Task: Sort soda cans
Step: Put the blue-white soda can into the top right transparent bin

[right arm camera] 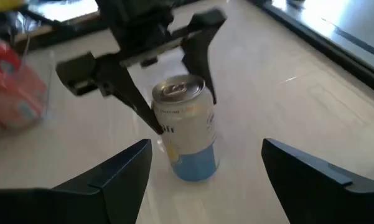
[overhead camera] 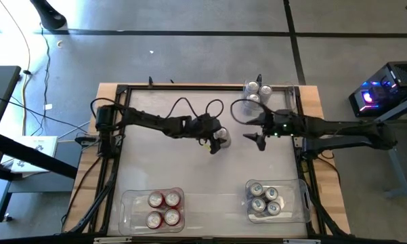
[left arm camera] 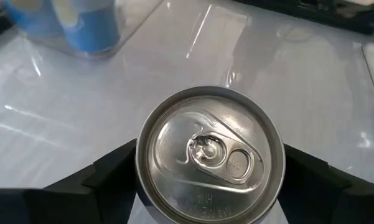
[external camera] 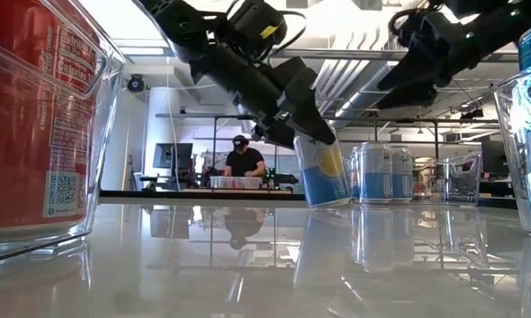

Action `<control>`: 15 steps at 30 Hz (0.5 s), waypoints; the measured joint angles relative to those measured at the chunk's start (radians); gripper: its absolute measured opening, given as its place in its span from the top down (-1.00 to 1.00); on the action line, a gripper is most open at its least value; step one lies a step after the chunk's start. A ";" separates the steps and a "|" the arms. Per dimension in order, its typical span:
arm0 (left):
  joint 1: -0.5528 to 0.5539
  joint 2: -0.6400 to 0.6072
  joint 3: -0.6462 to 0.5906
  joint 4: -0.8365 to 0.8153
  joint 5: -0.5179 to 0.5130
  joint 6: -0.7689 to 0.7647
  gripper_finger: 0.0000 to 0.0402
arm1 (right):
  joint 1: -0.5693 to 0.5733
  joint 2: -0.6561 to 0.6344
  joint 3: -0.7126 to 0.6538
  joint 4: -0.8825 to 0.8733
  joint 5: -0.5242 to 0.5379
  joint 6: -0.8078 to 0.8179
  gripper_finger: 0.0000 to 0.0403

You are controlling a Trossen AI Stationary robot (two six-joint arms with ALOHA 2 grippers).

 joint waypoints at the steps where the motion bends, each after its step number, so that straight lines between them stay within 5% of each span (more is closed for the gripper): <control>1: -0.002 0.002 0.003 -0.002 0.001 0.022 -0.53 | 0.000 0.025 0.000 0.016 -0.010 -0.022 -0.49; 9: -0.023 0.004 0.082 -0.066 -0.002 0.131 -0.75 | 0.000 0.176 0.000 0.177 -0.059 -0.149 -0.49; 15: -0.073 0.004 0.190 -0.260 -0.136 0.196 -0.76 | 0.000 0.222 0.000 0.203 -0.066 -0.186 -0.49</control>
